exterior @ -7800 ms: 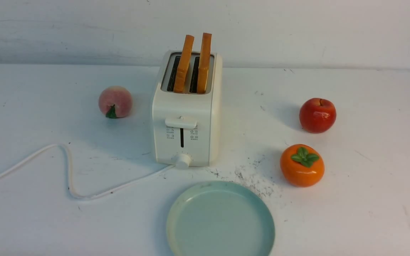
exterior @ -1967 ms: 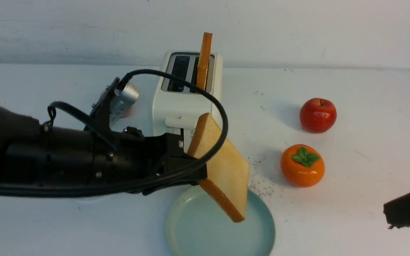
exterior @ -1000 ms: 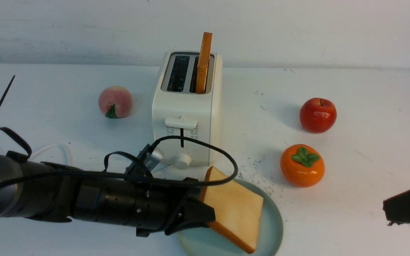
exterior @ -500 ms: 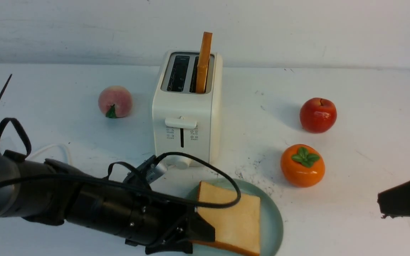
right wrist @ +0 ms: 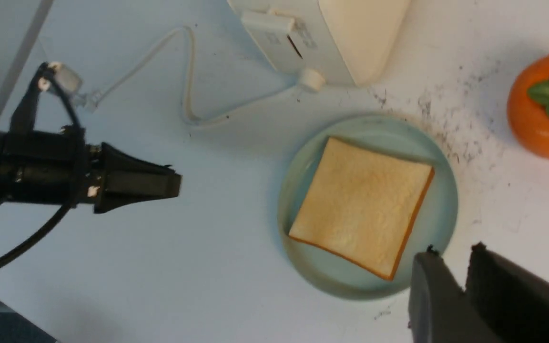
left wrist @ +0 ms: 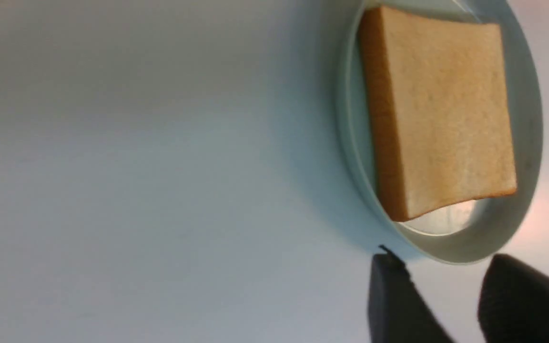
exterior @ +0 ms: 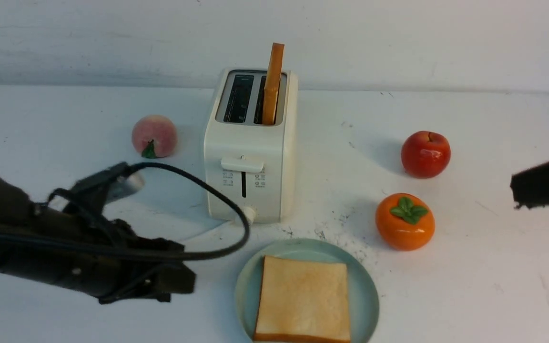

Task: Take toasted bread from bread machine on white table place on plate.
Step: 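Grasp the toast slice in the toaster and pull it up out of the slot with the right gripper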

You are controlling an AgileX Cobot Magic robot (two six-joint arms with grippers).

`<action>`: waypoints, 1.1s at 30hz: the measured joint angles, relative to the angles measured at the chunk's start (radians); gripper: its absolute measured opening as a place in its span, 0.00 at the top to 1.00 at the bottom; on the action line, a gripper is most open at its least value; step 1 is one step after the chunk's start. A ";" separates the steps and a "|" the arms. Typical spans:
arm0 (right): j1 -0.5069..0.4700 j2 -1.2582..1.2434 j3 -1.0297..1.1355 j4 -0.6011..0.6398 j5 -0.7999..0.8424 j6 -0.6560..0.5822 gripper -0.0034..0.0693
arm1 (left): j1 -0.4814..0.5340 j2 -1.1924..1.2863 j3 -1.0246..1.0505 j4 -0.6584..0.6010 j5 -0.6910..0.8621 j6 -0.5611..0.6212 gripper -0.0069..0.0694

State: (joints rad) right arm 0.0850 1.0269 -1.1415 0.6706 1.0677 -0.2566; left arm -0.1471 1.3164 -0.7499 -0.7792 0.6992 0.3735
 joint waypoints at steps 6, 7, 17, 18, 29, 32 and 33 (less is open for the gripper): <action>0.043 0.142 -0.110 -0.004 -0.005 0.008 0.82 | 0.083 -0.250 0.002 0.262 0.035 -0.202 0.93; 0.075 0.183 -0.135 -0.008 -0.012 0.016 0.83 | 0.094 -0.302 0.002 0.305 0.043 -0.248 0.93; 0.350 0.589 -0.434 -0.359 -0.255 0.310 0.73 | 0.110 -0.658 0.002 0.395 0.126 -0.406 0.93; 0.357 0.620 -0.457 -0.390 -0.280 0.338 0.70 | 0.110 -0.667 0.002 0.395 0.140 -0.406 0.93; 0.393 0.934 -0.719 -0.450 -0.537 0.491 0.17 | 0.110 -0.686 0.003 0.395 0.263 -0.410 0.93; 0.398 0.992 -0.775 -0.446 -0.576 0.491 0.13 | 0.110 -0.686 0.003 0.395 0.263 -0.410 0.93; 0.398 1.010 -0.789 -0.444 -0.585 0.491 0.14 | 0.110 -0.686 0.003 0.395 0.263 -0.410 0.93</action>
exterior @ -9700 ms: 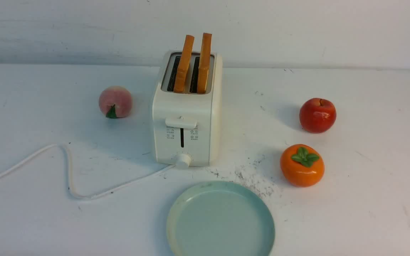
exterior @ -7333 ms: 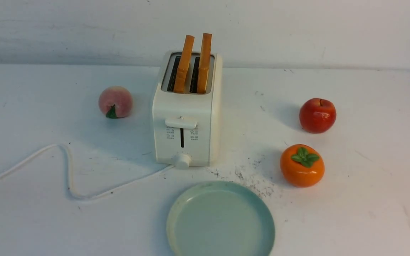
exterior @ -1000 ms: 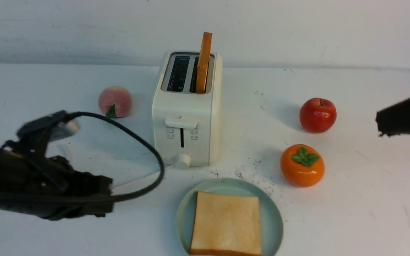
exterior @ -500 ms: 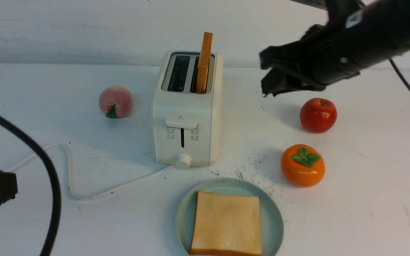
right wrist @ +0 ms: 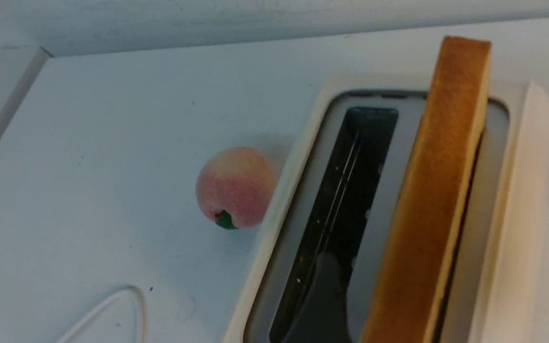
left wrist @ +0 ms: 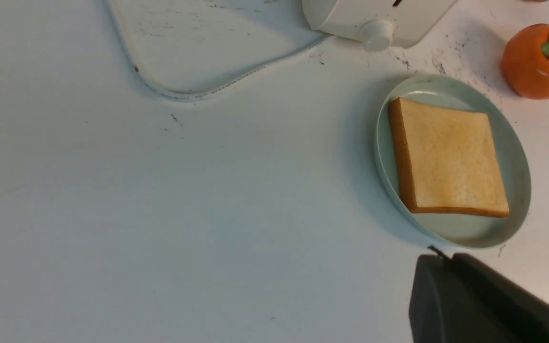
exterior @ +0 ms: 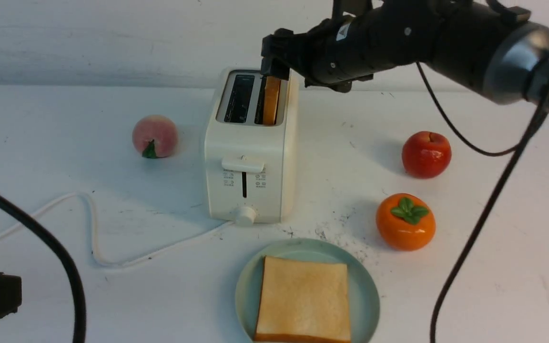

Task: Take toasted bread from bread machine on white table place on plate.
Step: 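Grasp the toast slice in the toaster and pull it up out of the slot with the right gripper, then place the held slice of bread on top of the slice on the plate with the right gripper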

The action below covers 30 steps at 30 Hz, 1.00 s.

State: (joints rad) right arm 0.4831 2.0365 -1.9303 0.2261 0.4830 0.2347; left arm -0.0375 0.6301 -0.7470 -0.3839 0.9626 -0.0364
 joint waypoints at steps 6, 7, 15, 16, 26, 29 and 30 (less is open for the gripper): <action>0.000 0.085 -0.050 0.017 -0.016 0.000 0.24 | 0.000 0.000 0.000 -0.002 -0.001 0.000 0.93; 0.000 0.102 -0.052 0.020 -0.010 -0.001 0.31 | 0.000 0.000 0.000 -0.002 -0.001 0.000 0.93; 0.001 0.052 -0.092 -0.058 0.101 -0.004 0.80 | 0.000 0.000 0.000 0.012 0.005 0.001 0.93; 0.001 0.024 -0.095 -0.079 0.116 -0.004 0.79 | 0.000 0.000 0.000 0.015 0.012 0.001 0.93; -0.010 -0.310 -0.116 -0.205 0.413 -0.027 0.79 | 0.000 0.000 0.000 0.038 0.022 0.001 0.93; -0.030 -0.375 -0.116 -0.233 0.577 -0.087 0.79 | 0.000 0.000 0.000 0.041 0.011 0.001 0.93; -0.038 -0.388 -0.108 -0.245 0.618 -0.092 0.79 | 0.000 0.000 0.000 0.041 0.008 0.001 0.93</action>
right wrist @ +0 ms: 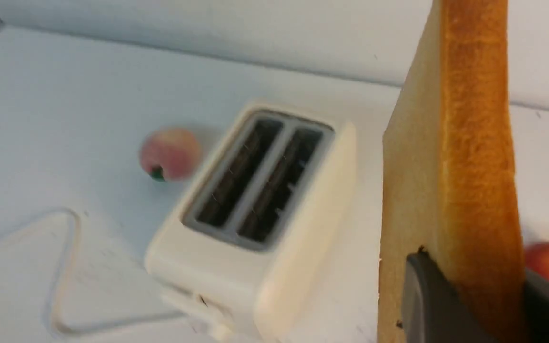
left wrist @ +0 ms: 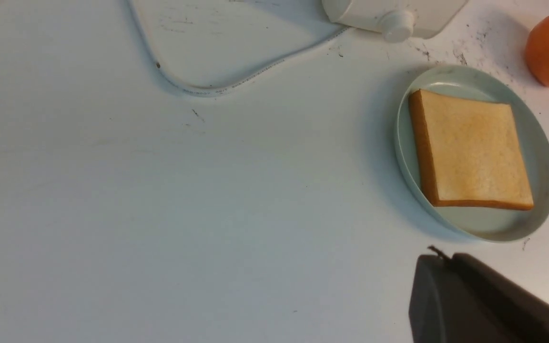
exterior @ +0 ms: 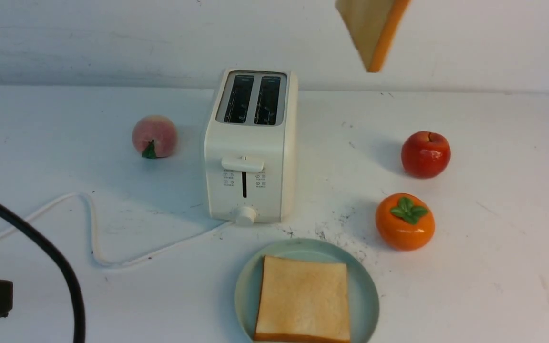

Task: Take toasted bread from bread machine on white table place on plate.
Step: 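Place the held slice of bread on top of the slice on the plate with the right gripper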

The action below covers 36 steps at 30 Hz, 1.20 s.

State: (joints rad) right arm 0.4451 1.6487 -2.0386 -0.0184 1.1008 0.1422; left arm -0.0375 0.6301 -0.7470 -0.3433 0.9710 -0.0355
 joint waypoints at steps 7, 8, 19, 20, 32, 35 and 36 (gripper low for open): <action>-0.091 -0.134 0.311 0.002 0.094 -0.017 0.79 | 0.000 0.000 0.000 0.001 -0.006 0.000 0.93; -0.098 -0.165 0.389 0.033 0.061 -0.017 0.79 | 0.000 0.000 0.000 0.001 -0.006 0.000 0.93; -0.107 -0.280 1.068 0.927 -0.403 -0.375 0.79 | 0.000 0.000 0.000 0.040 -0.008 0.000 0.93; -0.105 -0.264 1.099 1.030 -0.413 -0.454 0.79 | 0.000 0.000 0.000 0.045 -0.008 0.000 0.93; -0.012 -0.049 1.173 1.623 -0.613 -0.993 0.79 | 0.000 0.000 0.000 0.064 -0.016 0.000 0.93; -0.011 -0.020 1.174 1.627 -0.626 -0.995 0.79 | 0.000 0.000 0.000 0.069 -0.016 0.000 0.93; -0.011 -0.015 1.177 1.627 -0.634 -0.995 0.79 | 0.000 0.000 0.000 0.070 -0.016 0.000 0.93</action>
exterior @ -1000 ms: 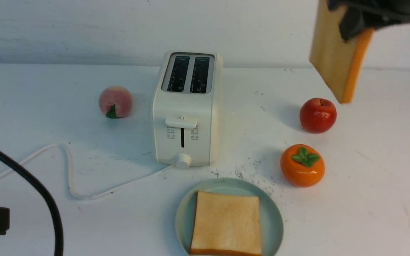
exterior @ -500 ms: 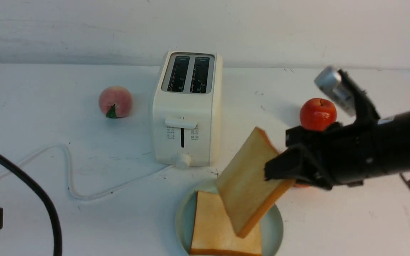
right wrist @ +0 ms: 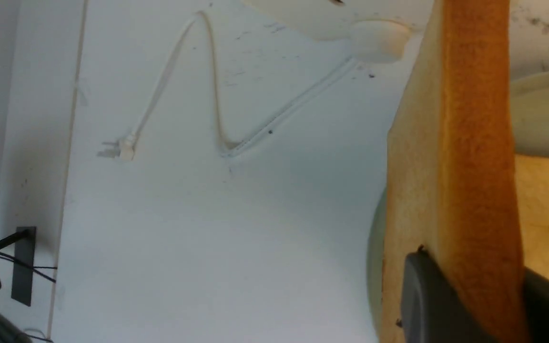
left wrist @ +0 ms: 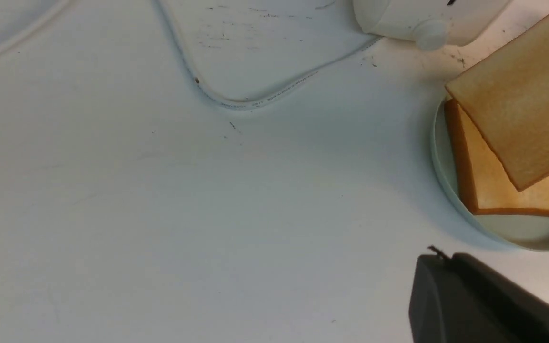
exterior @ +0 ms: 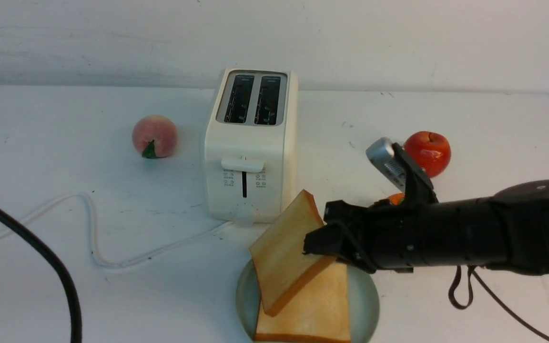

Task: Take toasted bread from bread machine on white table place on plate.
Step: 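Place the held slice of bread on top of the slice on the plate with the right gripper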

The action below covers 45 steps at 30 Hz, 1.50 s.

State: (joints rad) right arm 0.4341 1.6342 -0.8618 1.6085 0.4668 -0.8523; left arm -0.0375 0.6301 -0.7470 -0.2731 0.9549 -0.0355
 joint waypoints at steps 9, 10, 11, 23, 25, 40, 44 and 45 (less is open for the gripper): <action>0.000 0.001 0.101 0.015 -0.057 -0.001 0.78 | 0.000 0.000 0.000 0.003 0.000 0.000 0.93; 0.000 0.001 0.108 0.018 -0.057 -0.001 0.78 | 0.000 0.000 0.000 0.003 0.000 0.000 0.93; 0.000 0.001 0.113 0.019 -0.057 -0.001 0.77 | 0.000 0.000 0.000 0.003 0.000 0.000 0.93; 0.000 0.001 0.128 0.005 -0.013 -0.002 0.37 | 0.002 0.000 0.000 0.004 -0.005 0.000 0.93; 0.000 0.001 0.128 -0.006 0.001 -0.004 0.28 | 0.002 0.000 0.000 0.004 -0.005 0.000 0.93; 0.000 -0.167 0.128 -0.474 -0.005 0.220 0.23 | 0.002 0.000 0.000 0.004 -0.003 0.001 0.93; 0.000 -0.167 0.128 -0.669 0.022 0.385 0.24 | 0.002 0.000 0.000 0.004 0.000 0.002 0.93; 0.000 -0.169 0.128 -0.729 0.029 0.438 0.24 | 0.002 0.000 0.000 0.004 0.000 0.002 0.93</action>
State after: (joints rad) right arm 0.4341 1.4649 -0.7342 0.8799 0.4957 -0.4146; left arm -0.0356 0.6301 -0.7470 -0.2688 0.9552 -0.0336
